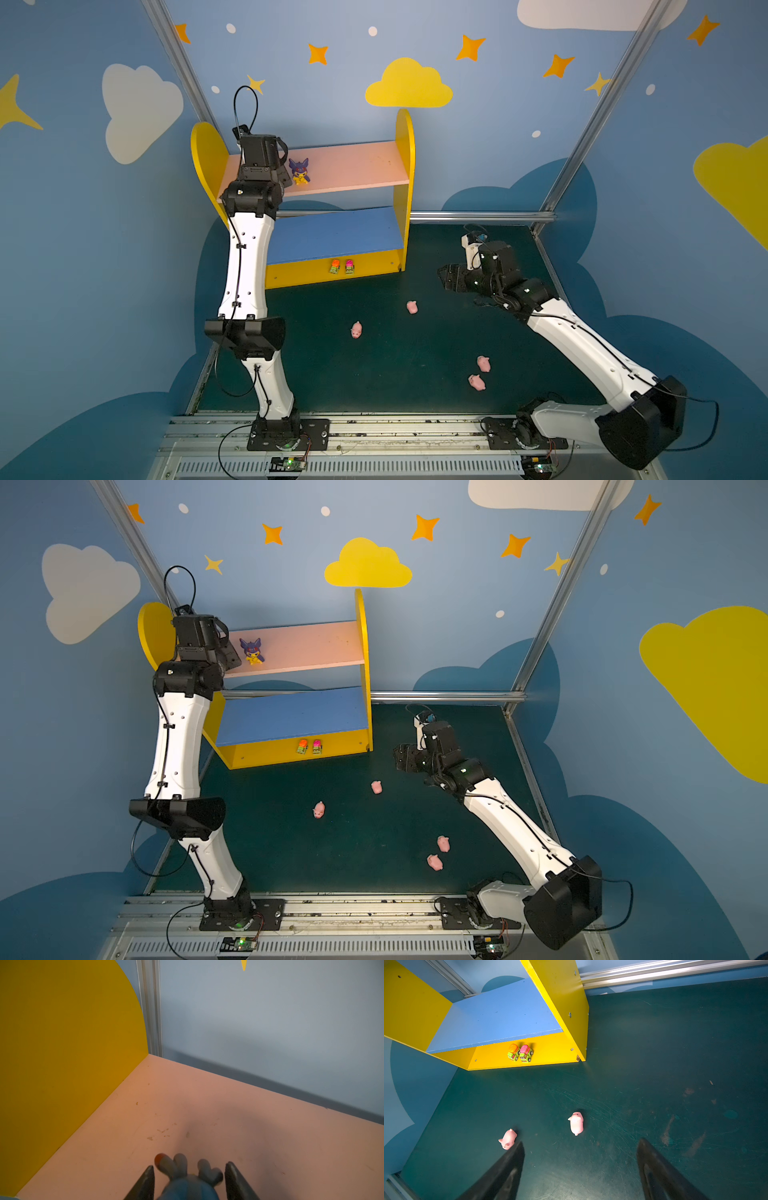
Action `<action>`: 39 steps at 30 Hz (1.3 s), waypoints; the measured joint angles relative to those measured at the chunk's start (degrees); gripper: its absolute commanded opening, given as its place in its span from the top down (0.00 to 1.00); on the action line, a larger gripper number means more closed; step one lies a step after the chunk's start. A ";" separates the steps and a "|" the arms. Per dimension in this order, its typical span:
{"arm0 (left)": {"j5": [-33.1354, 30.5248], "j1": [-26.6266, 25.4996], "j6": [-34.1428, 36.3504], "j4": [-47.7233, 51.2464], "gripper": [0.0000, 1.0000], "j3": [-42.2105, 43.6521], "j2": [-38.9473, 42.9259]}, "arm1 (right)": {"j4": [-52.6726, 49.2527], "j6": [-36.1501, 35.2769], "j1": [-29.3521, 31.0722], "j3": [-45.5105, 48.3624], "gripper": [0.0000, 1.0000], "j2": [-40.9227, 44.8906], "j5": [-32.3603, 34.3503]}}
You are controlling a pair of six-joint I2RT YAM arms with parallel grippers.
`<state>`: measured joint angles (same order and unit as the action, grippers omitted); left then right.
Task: Place and organize the plastic toys onto the shelf
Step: 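Lower the figure onto the pink top shelf beside the purple figure, open left gripper, then withdraw the left gripper from the top shelf down toward the pink pigs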
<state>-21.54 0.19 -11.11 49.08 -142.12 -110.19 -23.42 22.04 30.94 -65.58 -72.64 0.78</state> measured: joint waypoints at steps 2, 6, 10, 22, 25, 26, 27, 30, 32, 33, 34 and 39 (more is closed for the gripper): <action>-0.02 0.00 0.02 -0.02 0.44 0.00 0.15 | 0.00 -0.02 0.00 0.00 0.16 0.00 0.00; -0.09 -0.13 0.20 -0.02 0.41 0.00 0.48 | 0.00 0.00 0.00 0.00 0.16 0.00 -0.02; -0.22 -0.22 0.44 -0.02 0.36 0.00 0.61 | 0.00 -0.02 0.00 0.00 0.16 0.02 -0.02; -0.33 -0.26 1.09 -0.02 0.26 0.11 2.36 | -0.02 -0.02 0.00 0.00 0.17 0.04 -0.02; -0.44 -0.26 1.33 -0.11 0.25 0.13 3.65 | -0.02 0.00 0.00 0.00 0.17 0.04 -0.02; -0.44 -0.26 1.38 -0.13 0.25 0.13 4.11 | -0.02 0.00 0.00 0.00 0.17 0.09 -0.02; -0.46 -0.26 1.46 -0.13 0.25 0.13 4.42 | -0.04 0.00 0.00 0.00 0.17 0.11 -0.02; -0.61 -0.26 1.51 -0.17 0.25 0.13 5.18 | -0.31 0.00 0.00 0.00 0.17 0.50 0.00; -0.63 -0.26 1.49 -0.15 0.25 0.13 5.53 | -0.55 -0.02 0.02 0.00 0.17 0.94 0.00; -0.63 -0.26 1.49 -0.09 0.25 0.15 5.70 | -0.66 -0.02 0.02 0.00 0.16 1.18 0.00; -0.61 -0.26 1.49 0.02 0.25 0.15 5.99 | -0.76 -0.02 0.02 0.00 0.16 1.44 0.02; -0.81 -0.61 1.29 1.70 0.25 0.90 9.38 | -1.38 -0.11 0.52 0.00 0.16 3.21 0.22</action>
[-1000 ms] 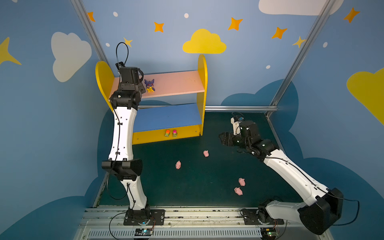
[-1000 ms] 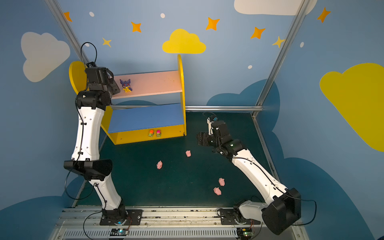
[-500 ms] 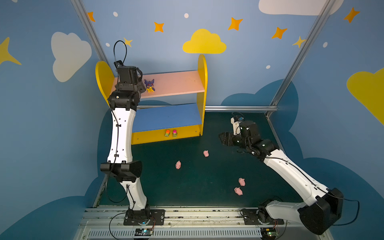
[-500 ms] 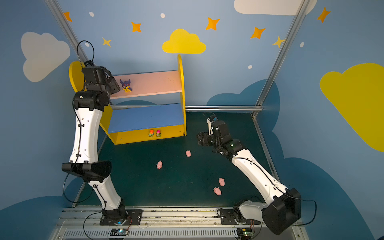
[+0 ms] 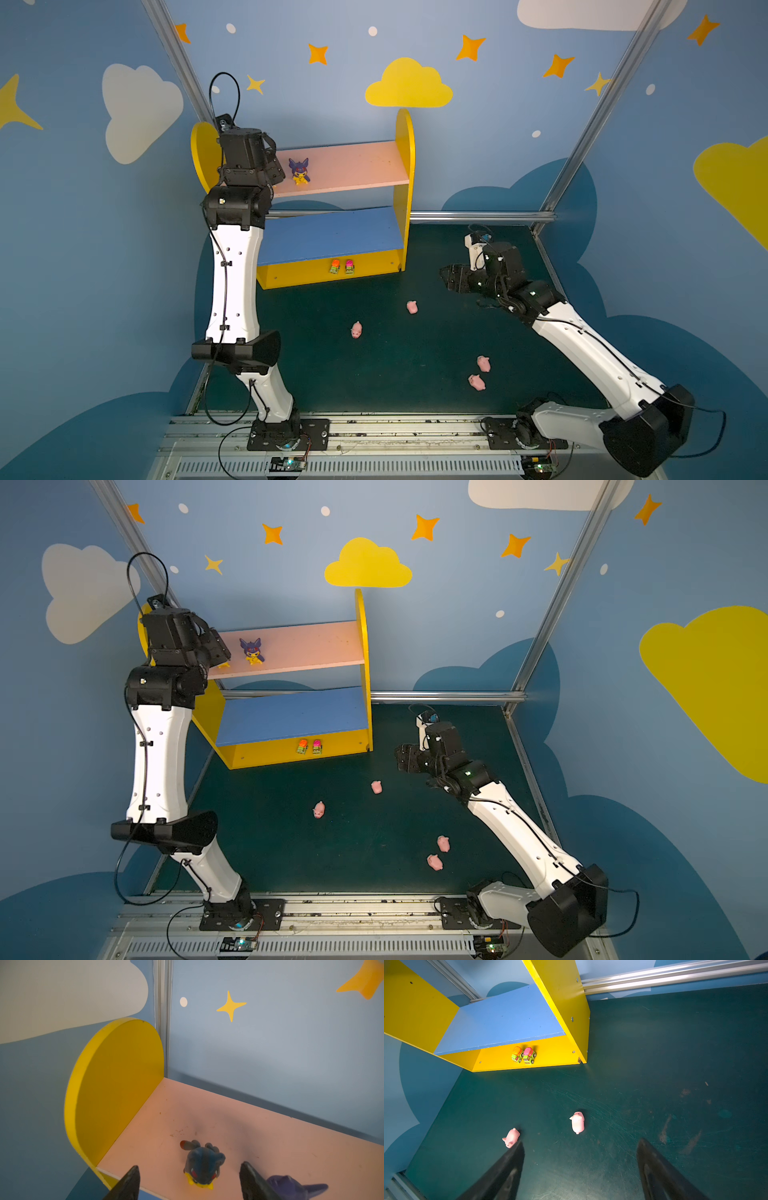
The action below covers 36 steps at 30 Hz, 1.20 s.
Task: Place and organize the plastic toys onto the shelf
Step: 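Withdraw the left gripper from the top shelf down toward the pink pigs, then lower the left gripper onto the pink pig nearest it and close it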
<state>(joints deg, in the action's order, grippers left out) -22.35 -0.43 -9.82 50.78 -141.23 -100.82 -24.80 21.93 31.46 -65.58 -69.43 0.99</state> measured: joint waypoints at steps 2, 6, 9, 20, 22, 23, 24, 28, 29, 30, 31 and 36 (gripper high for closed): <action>-0.44 -0.46 -0.28 0.48 0.25 2.01 3.30 | -0.55 -0.02 0.44 0.00 0.16 1.20 0.17; -1.42 -2.23 -1.68 0.37 0.25 12.33 14.21 | -2.10 -0.09 2.47 0.00 0.16 4.46 0.74; -1.73 -4.02 -3.61 -0.35 0.24 23.08 24.55 | -3.69 0.00 5.31 0.02 0.16 7.23 1.81; 3.82 -10.91 -16.85 -3.13 0.26 65.55 52.59 | -10.01 3.39 19.69 5.86 0.16 17.25 8.61; 4.37 -13.86 -19.23 -4.17 0.27 72.37 54.53 | -10.49 4.79 22.43 8.00 0.16 18.25 10.27; 4.59 -15.26 -20.26 -4.76 0.27 75.45 55.39 | -10.82 5.35 23.52 8.87 0.16 18.45 10.91; 4.72 -16.90 -21.42 -5.29 0.27 78.73 56.15 | -11.10 6.14 24.61 9.77 0.16 18.51 11.67; 4.79 -23.28 -25.53 -7.91 0.27 90.53 57.88 | -11.58 8.22 27.78 12.48 0.16 18.40 13.81; 4.70 -24.87 -26.38 -8.87 0.27 92.89 57.86 | -11.65 8.61 28.06 12.81 0.16 18.36 14.19; 4.46 -26.47 -27.30 -9.90 0.27 95.12 57.61 | -11.56 9.07 28.33 13.22 0.16 18.36 14.49; 4.04 -28.09 -28.20 -11.23 0.27 97.24 57.18 | -11.45 9.35 28.44 13.66 0.16 18.38 14.73; 1.29 -35.54 -31.08 -18.95 0.25 104.13 52.02 | -10.05 9.94 28.52 17.25 0.16 19.26 15.50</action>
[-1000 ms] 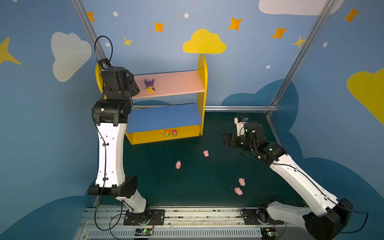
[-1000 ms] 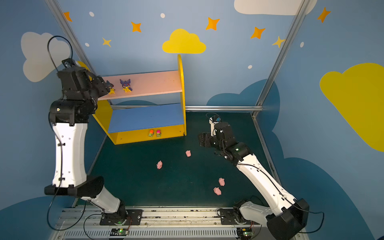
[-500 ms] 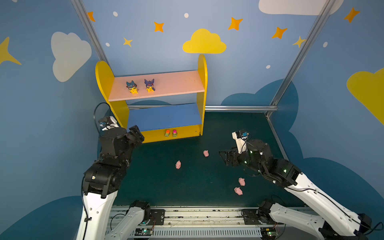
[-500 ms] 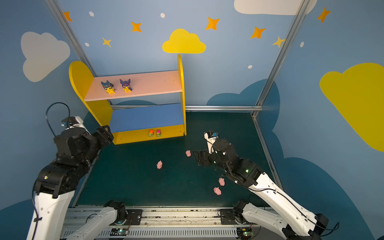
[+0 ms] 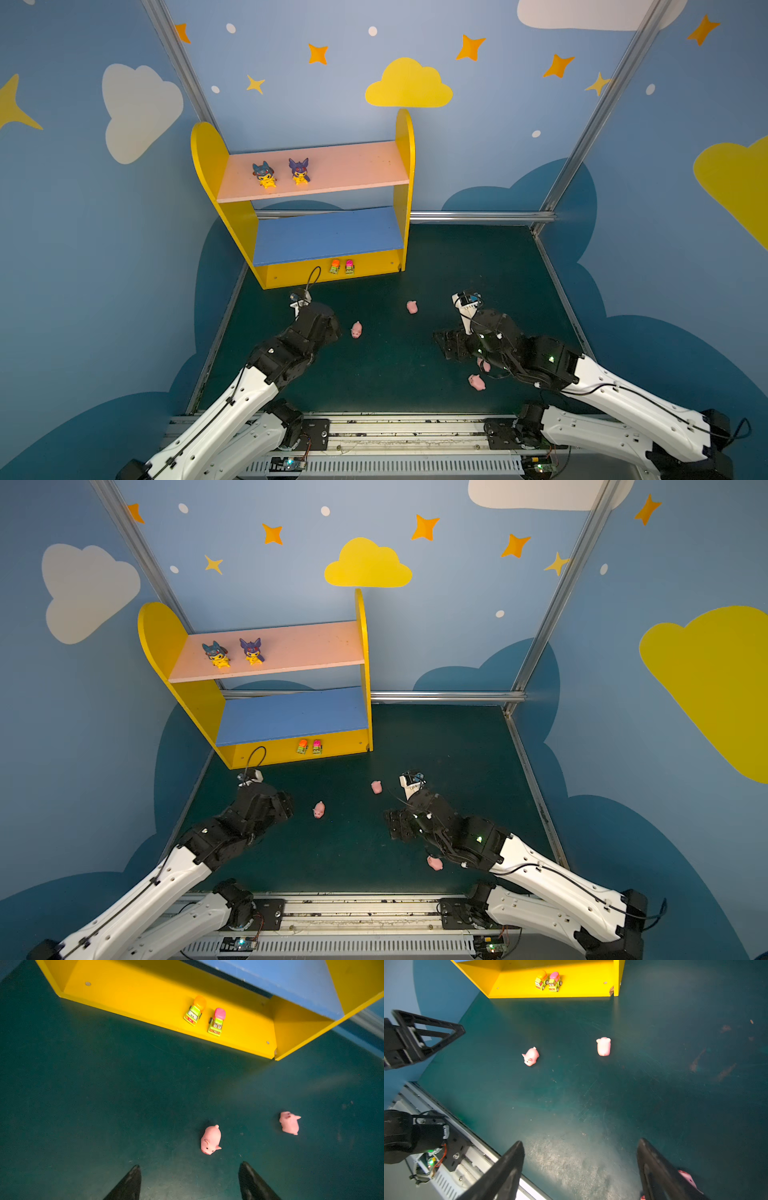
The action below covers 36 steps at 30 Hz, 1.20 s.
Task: Place and organize the plastic toys onto the shelf
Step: 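Lower the left gripper onto the pink pig nearest it and close it, then lift the pink pig off the table with the left gripper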
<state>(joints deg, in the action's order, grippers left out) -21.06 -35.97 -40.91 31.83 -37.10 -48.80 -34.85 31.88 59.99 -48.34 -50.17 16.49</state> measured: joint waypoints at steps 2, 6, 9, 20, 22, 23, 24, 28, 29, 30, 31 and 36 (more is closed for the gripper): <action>-1.03 -1.99 -0.52 -2.99 0.24 1.18 -3.02 | 0.55 0.11 0.00 1.62 0.16 0.68 -0.02; -1.70 -2.73 -1.53 -8.81 0.24 1.79 -10.84 | 1.03 0.26 -0.46 3.15 0.16 1.66 -0.04; -1.62 -2.75 -1.79 -12.63 0.24 2.10 -16.17 | 1.60 0.26 -1.44 3.41 0.16 2.45 -0.20; -1.36 -4.13 -0.74 -23.47 0.27 2.40 -32.39 | 2.12 0.35 -4.13 6.88 0.16 6.73 -2.67; -1.57 -4.66 -0.50 -24.20 0.30 2.12 -34.91 | 2.08 0.44 -4.28 7.52 0.16 7.26 -2.80; -1.66 -4.87 -0.26 -24.46 0.32 1.95 -35.87 | 2.03 0.48 -4.39 7.72 0.16 7.48 -2.84; -1.77 -5.07 -0.13 -24.76 0.34 1.75 -36.79 | 2.03 0.48 -4.50 7.85 0.16 7.74 -2.86; -2.08 -5.40 0.31 -25.57 0.35 1.60 -37.92 | 2.01 0.50 -4.92 7.85 0.16 8.28 -2.93; -2.23 -5.40 0.42 -25.77 0.36 1.60 -37.92 | 2.03 0.50 -5.07 7.85 0.16 8.31 -3.02; -2.29 -5.40 0.52 -25.94 0.38 1.60 -37.92 | 2.01 0.50 -5.16 7.85 0.16 8.28 -3.04; -2.40 -5.40 0.70 -26.05 0.40 1.60 -37.92 | 2.01 0.50 -5.22 7.85 0.16 8.26 -3.06; -2.67 -5.40 1.42 -26.71 0.43 1.60 -38.18 | 2.01 0.50 -5.84 7.85 0.16 7.82 -3.45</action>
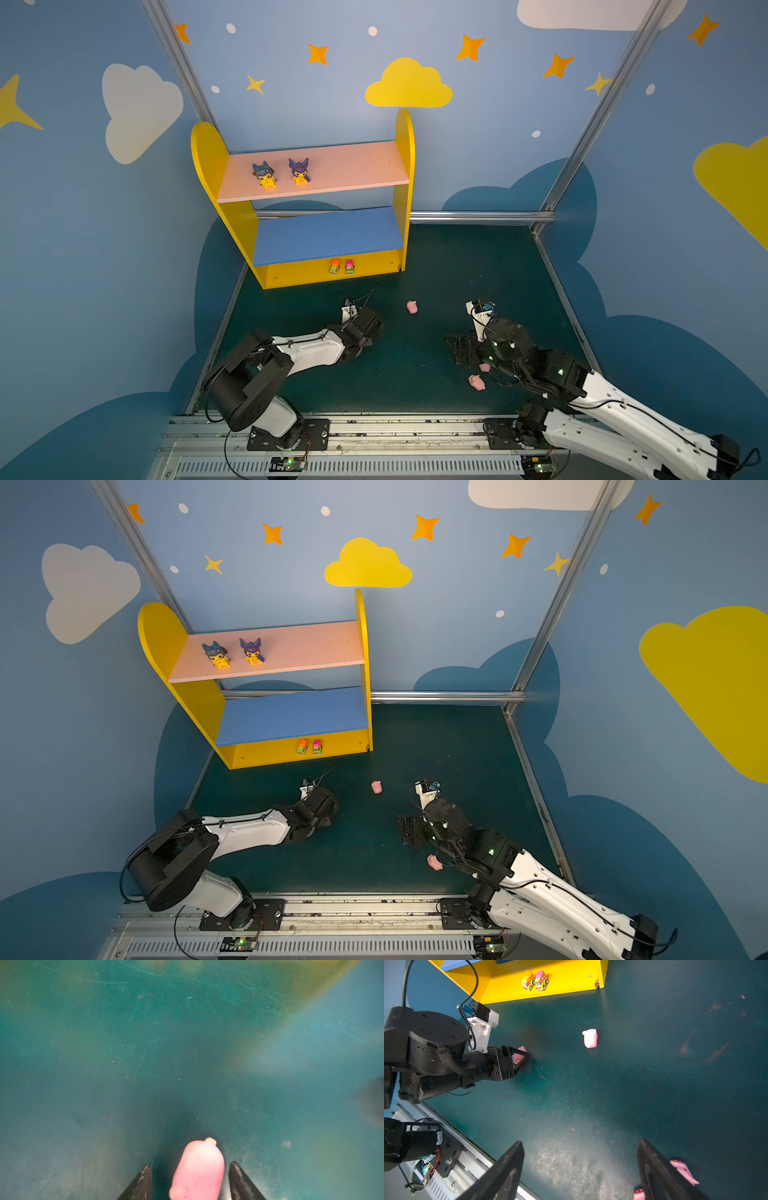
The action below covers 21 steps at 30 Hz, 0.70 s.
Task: Place and organize the plastic toys onto the shelf
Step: 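Lift the pink pig off the table with the left gripper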
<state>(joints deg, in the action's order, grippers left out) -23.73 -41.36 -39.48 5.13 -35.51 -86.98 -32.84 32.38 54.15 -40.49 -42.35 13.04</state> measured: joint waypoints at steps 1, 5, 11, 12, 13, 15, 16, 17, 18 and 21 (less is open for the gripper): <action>-0.02 0.00 0.07 -0.11 0.43 0.00 -0.28 | 0.00 0.00 -0.07 0.00 0.16 -0.13 -0.07; -0.79 -0.07 0.72 -0.57 0.49 -0.26 -1.36 | -0.02 0.00 -0.35 0.00 0.16 -0.46 -0.33; -1.18 -0.07 1.79 -0.52 0.57 -2.01 -3.15 | -0.09 0.00 -0.81 0.00 0.16 -0.48 -0.44; -1.18 -0.04 1.86 -0.55 0.59 -2.23 -3.34 | -0.11 0.00 -0.85 0.00 0.16 -0.48 -0.44; -1.16 -0.07 2.03 -0.44 0.60 -2.45 -3.48 | -0.17 0.00 -0.92 0.00 0.16 -0.48 -0.44; -1.16 -0.07 2.25 -0.26 0.64 -2.84 -3.69 | -0.33 0.00 -0.98 0.00 0.16 -0.48 -0.46; -1.14 -0.07 2.34 -0.20 0.65 -2.93 -3.74 | -0.44 0.00 -1.05 0.00 0.16 -0.48 -0.46; -1.14 -0.07 2.40 -0.11 0.66 -2.95 -3.74 | -0.50 0.00 -1.09 0.00 0.16 -0.50 -0.46; -1.16 -0.07 2.40 -0.07 0.66 -2.95 -3.76 | -0.50 0.00 -1.16 0.00 0.16 -0.50 -0.46; -1.18 -0.07 2.36 0.04 0.68 -2.95 -3.78 | -0.52 0.00 -1.22 0.00 0.16 -0.52 -0.46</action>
<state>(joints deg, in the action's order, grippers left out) -24.91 -41.43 -37.12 5.17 -38.46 -90.76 -33.36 32.38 52.93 -40.49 -42.87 12.58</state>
